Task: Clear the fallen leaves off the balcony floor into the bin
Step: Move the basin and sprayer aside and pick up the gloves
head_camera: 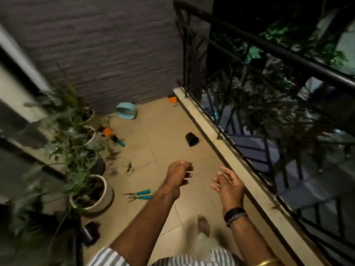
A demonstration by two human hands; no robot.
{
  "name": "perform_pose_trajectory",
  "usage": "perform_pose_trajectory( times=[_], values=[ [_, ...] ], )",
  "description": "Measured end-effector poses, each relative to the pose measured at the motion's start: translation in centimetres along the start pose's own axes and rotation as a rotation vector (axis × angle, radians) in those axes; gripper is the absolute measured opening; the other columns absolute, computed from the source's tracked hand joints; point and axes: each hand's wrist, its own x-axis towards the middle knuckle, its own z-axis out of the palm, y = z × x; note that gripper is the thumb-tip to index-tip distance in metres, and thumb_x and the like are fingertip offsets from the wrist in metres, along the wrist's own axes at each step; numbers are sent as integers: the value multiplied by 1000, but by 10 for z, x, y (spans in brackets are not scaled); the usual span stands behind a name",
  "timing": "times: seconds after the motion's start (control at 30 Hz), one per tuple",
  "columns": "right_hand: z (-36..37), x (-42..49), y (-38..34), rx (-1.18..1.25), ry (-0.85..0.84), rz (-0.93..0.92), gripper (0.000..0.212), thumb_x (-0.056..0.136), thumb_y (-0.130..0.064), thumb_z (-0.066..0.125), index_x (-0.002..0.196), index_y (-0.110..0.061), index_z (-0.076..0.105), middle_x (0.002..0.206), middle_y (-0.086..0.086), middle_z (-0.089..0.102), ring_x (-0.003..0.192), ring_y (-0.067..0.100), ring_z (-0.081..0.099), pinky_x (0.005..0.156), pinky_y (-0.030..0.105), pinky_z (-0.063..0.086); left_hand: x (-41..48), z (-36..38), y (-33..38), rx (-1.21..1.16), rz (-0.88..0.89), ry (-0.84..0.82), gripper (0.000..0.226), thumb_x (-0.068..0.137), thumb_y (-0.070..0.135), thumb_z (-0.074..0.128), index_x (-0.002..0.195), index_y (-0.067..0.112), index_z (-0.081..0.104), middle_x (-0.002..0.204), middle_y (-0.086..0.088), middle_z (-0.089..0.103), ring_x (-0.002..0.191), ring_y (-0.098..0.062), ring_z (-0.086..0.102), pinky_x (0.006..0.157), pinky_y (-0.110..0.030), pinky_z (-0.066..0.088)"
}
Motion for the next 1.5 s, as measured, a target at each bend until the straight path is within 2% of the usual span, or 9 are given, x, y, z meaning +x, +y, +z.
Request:
perform_pose_trajectory(
  times=[0.2,0.33,0.6,0.77,1.1,1.3,1.5],
  values=[
    [75,86,-26,-33,-169,6,23,98,-9,59,102,-30,65,106,7,69,95,22,69,79,39,60,67,-24,54,-123,12,181,12,93,22,61,102,15,66,88,1,70,64,-10,59,50,-20,41],
    [125,144,-50,-52,-259,27,19,98,-8,59,110,-21,66,106,8,70,93,23,69,79,40,61,109,-34,93,-202,26,284,12,94,22,60,101,15,66,87,0,69,64,-10,58,51,-21,41],
    [255,251,-75,-102,-410,56,20,97,-7,60,115,-14,65,103,10,69,89,22,69,71,33,60,216,-81,166,-355,69,432,8,92,23,62,97,17,65,86,0,70,63,-10,59,51,-23,41],
    [359,319,-73,-139,-449,47,19,96,-6,61,113,-13,65,101,11,69,87,22,70,68,32,60,314,-136,218,-397,55,482,7,93,24,62,96,18,63,87,0,69,63,-10,59,49,-21,42],
    [588,451,-105,-173,-475,91,23,96,-8,61,118,-14,65,108,12,70,94,26,70,76,37,61,486,-269,362,-434,0,548,4,92,23,62,92,19,62,89,0,68,64,-9,60,48,-21,41],
    [736,540,-109,-248,-575,27,22,94,-10,62,114,-17,65,106,13,70,90,26,71,69,34,58,606,-334,420,-440,-29,590,7,91,26,64,94,19,66,87,0,72,67,-11,63,50,-23,44],
    [873,637,-84,-370,-688,47,20,90,-4,66,104,-18,67,99,8,70,77,13,67,59,25,55,744,-389,457,-511,-117,666,10,93,28,63,95,19,66,84,1,72,66,-10,64,53,-23,46]
  ],
)
